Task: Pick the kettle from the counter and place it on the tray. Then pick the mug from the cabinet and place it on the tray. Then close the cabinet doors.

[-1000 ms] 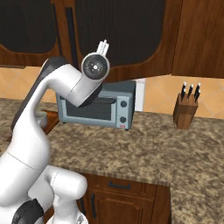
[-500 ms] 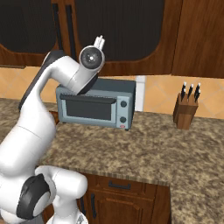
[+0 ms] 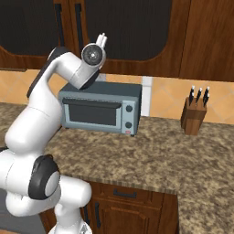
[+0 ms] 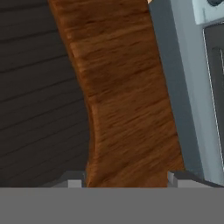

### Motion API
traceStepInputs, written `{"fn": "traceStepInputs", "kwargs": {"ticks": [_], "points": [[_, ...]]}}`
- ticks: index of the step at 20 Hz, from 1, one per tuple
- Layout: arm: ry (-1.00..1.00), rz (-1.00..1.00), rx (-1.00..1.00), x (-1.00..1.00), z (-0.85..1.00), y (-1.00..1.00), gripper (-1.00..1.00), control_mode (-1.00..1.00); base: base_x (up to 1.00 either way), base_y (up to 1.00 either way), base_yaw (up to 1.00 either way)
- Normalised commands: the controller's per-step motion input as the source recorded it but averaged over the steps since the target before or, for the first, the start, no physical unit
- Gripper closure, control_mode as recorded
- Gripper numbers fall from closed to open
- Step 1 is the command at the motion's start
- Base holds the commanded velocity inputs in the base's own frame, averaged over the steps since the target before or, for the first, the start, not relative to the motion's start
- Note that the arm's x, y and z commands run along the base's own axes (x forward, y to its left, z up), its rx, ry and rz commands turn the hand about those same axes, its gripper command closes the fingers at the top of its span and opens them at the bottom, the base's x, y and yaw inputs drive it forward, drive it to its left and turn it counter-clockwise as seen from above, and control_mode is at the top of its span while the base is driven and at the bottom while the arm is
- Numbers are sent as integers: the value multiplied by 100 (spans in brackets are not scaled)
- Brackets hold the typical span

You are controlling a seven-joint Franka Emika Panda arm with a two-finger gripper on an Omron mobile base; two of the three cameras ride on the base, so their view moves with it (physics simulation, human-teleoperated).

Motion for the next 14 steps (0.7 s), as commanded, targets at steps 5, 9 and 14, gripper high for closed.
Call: {"fn": "traceStepInputs", "kwargs": {"ticks": [5,9,14], "points": [[0,0,0,63,5,44,-100,-100,0,0,0],[0,0,0,9,-1,38,-100,-100,0,0,0],[-5,0,0,-10,-17,39,-100,-100,0,0,0]]}}
